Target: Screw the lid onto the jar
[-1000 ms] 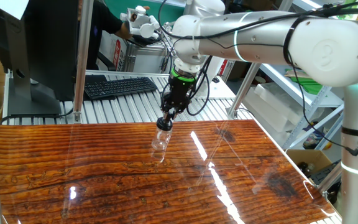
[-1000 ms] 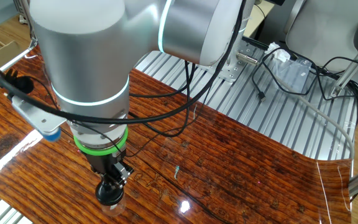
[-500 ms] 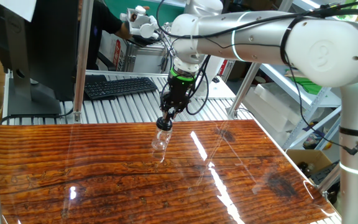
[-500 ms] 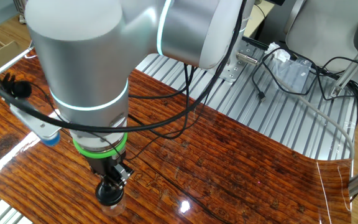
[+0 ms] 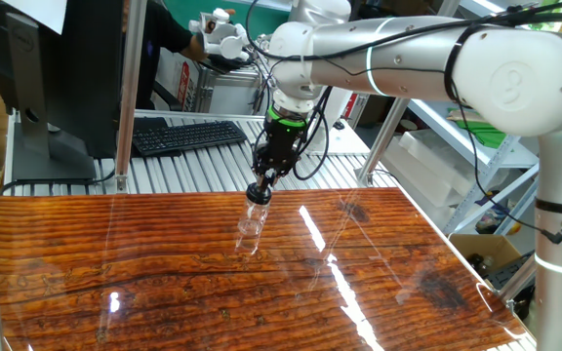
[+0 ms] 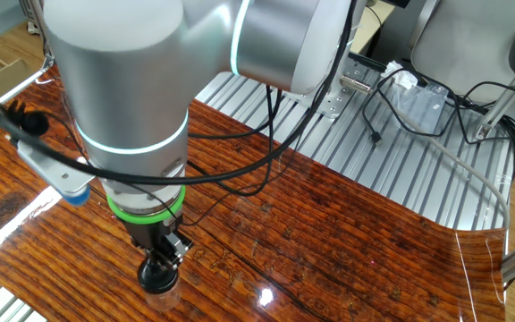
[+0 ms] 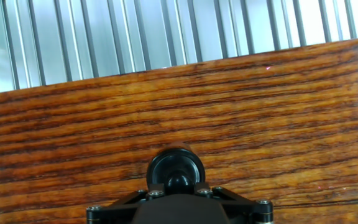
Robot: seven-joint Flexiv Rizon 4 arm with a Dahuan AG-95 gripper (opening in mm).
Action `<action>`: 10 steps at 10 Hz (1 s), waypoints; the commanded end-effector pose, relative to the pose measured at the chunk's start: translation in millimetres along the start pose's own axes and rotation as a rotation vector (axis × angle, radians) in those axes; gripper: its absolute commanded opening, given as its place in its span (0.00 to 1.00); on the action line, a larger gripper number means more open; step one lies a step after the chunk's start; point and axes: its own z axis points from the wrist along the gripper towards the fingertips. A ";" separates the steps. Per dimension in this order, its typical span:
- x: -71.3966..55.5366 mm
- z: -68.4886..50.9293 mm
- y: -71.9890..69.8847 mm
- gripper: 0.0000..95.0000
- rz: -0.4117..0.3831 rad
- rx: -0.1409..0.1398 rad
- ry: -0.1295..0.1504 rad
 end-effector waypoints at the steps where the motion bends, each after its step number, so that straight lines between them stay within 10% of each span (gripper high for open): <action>1: 0.7 1.2 -0.7 0.00 -0.001 0.001 -0.004; 10: 4.9 19.7 2.0 0.00 0.009 -0.005 -0.051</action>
